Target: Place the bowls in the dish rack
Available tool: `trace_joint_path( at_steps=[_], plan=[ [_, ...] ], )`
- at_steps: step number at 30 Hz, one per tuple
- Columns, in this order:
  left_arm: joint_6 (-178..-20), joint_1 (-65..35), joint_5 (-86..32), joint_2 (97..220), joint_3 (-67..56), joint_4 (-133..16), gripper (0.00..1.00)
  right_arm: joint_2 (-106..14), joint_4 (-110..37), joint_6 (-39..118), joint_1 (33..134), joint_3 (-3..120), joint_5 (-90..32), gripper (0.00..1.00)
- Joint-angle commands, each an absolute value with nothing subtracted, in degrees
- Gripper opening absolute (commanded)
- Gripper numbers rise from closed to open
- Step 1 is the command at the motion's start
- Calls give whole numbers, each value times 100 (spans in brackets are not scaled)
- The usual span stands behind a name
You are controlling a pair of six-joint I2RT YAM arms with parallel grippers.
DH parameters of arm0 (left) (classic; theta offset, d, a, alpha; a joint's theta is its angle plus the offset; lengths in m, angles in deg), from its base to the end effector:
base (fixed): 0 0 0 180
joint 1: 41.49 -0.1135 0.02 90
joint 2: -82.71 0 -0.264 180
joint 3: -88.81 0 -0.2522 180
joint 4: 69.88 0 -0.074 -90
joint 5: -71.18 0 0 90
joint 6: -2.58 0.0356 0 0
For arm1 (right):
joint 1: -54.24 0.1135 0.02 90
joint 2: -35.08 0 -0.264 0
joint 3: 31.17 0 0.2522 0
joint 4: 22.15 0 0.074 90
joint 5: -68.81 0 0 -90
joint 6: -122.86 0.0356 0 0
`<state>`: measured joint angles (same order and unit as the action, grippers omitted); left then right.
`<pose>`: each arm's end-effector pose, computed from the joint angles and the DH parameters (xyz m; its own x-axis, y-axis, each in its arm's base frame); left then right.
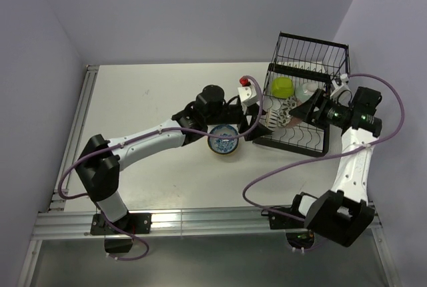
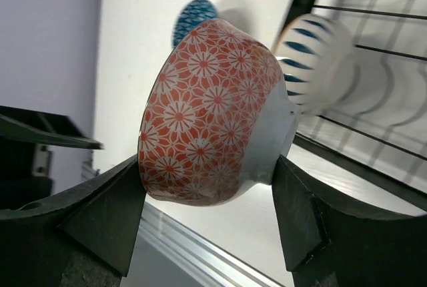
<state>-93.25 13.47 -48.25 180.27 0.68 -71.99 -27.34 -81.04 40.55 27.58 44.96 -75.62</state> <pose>0.2214 -0.3461 0.3436 -0.1367 0.0409 -0.9898 0.9859 0.1032 -0.1319 0.2003 -0.0681 0.3401 -0.6619 0.4194 -0.6213 -0.1643 0.7275 0.6661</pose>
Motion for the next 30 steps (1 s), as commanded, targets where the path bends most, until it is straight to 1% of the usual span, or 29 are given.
trace_joint_path(
  at_steps=[1, 3, 7, 9, 13, 20, 25, 30],
  plan=[
    [-9699, 1151, -5264, 17587, 158, -7001, 78, -3092, -9057, 2377, 2419, 5087, -7648, 0],
    [-9867, 976, -5388, 17500, 132, -6930, 84, -3382, -9453, 2022, 2277, 5306, -7437, 0],
    [-10175, 651, -5599, 17289, -17, -6904, 86, -3769, -9866, 1275, 2251, 5554, -7033, 0],
    [-10272, 440, -5644, 17148, -157, -6825, 87, -3910, -9850, 1204, 2268, 5571, -6814, 0],
    [-10219, 106, -5600, 16981, -368, -6693, 87, -3981, -9499, 1430, 2443, 5387, -6453, 0],
    [-10552, -535, -5634, 16945, -536, -6745, 87, -3752, -8129, 2222, 3172, 4676, -5671, 0],
    [-10650, -739, -5740, 16990, -544, -6692, 88, -3734, -7565, 2565, 3437, 4280, -4967, 0],
    [-10571, -844, -5749, 16972, -589, -6649, 88, -3796, -7178, 2689, 3648, 4017, -4817, 0]
  ],
)
